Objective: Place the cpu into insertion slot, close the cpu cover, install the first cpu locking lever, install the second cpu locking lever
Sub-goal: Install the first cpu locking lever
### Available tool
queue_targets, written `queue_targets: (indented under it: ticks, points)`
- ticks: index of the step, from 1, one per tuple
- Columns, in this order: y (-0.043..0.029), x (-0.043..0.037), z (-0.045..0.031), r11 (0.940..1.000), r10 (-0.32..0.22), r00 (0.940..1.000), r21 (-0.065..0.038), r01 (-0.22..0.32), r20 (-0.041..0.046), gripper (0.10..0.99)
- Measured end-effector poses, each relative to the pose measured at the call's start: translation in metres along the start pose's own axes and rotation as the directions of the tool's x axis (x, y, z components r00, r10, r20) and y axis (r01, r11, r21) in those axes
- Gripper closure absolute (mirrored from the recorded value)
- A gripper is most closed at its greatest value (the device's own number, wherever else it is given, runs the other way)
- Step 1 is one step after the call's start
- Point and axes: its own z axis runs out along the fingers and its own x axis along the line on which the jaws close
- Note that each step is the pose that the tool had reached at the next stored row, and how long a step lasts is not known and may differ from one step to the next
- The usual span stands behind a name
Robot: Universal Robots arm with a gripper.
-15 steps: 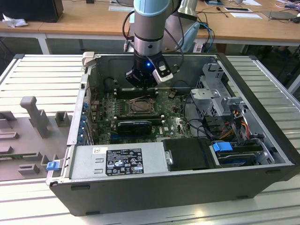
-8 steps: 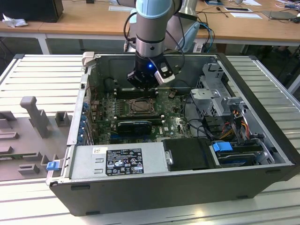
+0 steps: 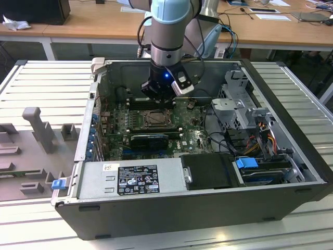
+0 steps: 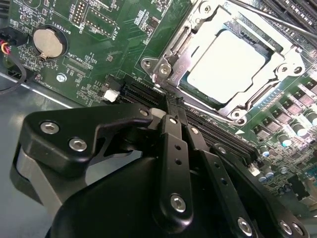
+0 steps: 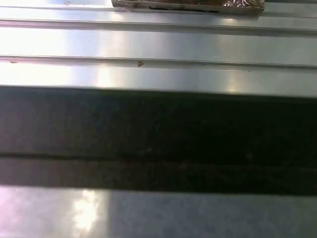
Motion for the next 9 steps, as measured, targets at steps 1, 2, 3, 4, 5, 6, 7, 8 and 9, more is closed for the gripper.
queue_targets:
  ticks: [1, 2, 3, 4, 5, 6, 7, 8, 9]
  points:
    - [0.0000, 0.0000, 0.0002, 1.0000, 0.000, 1.0000, 0.000, 0.000, -0.0001, 0.980]
    - [0.0000, -0.0001, 0.0004, 1.0000, 0.000, 1.0000, 0.002, 0.000, 0.0000, 0.980]
    - [0.0000, -0.0001, 0.0006, 1.0000, 0.000, 1.0000, 0.002, 0.000, 0.0000, 0.980]
    - [-0.0001, -0.0001, 0.0006, 1.0000, 0.000, 1.0000, 0.003, 0.000, -0.0001, 0.980]
    - [-0.0002, 0.0000, 0.0006, 1.0000, 0.000, 1.0000, 0.005, 0.000, -0.0001, 0.980]
    - [-0.0004, 0.0000, 0.0007, 1.0000, 0.000, 1.0000, 0.005, 0.000, 0.0000, 0.980]
    - [-0.0006, 0.0000, 0.0007, 1.0000, 0.000, 1.0000, 0.006, 0.000, 0.0001, 0.980]
    - [-0.0007, 0.0000, 0.0006, 1.0000, 0.000, 1.0000, 0.007, 0.000, 0.0000, 0.980]
    - [-0.0010, 0.0000, 0.0006, 1.0000, 0.000, 1.0000, 0.007, 0.000, -0.0001, 0.980]
